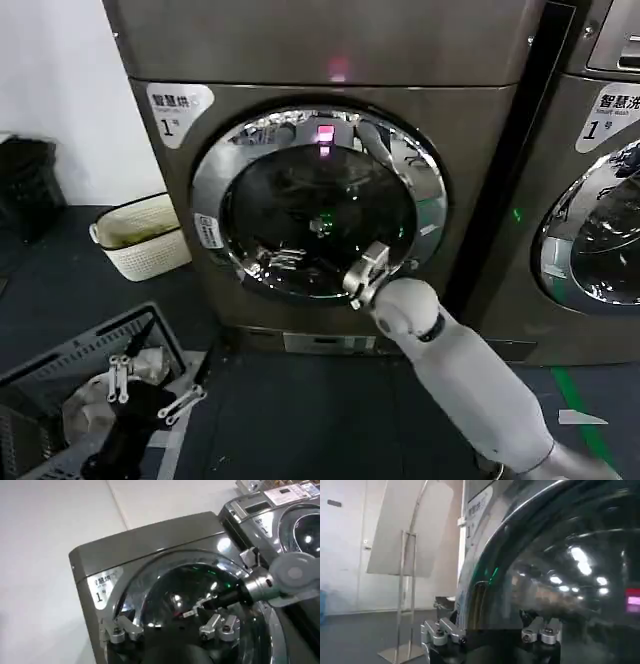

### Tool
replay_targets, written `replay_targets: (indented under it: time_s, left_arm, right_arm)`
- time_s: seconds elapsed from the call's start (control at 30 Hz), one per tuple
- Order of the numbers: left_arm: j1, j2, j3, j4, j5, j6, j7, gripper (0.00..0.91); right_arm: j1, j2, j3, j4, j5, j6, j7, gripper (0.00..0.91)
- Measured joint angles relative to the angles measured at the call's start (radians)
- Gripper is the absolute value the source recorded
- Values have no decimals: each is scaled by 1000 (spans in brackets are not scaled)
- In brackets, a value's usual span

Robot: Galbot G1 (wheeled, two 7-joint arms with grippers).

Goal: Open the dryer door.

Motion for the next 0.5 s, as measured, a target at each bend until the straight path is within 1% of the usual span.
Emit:
replay_targets:
  time_s: [0.5]
  left_arm:
    - [-1,-8,-5,-6,-1,1,0,907]
  right_arm:
    - [43,86,-50,-78,-26,-6,32,907]
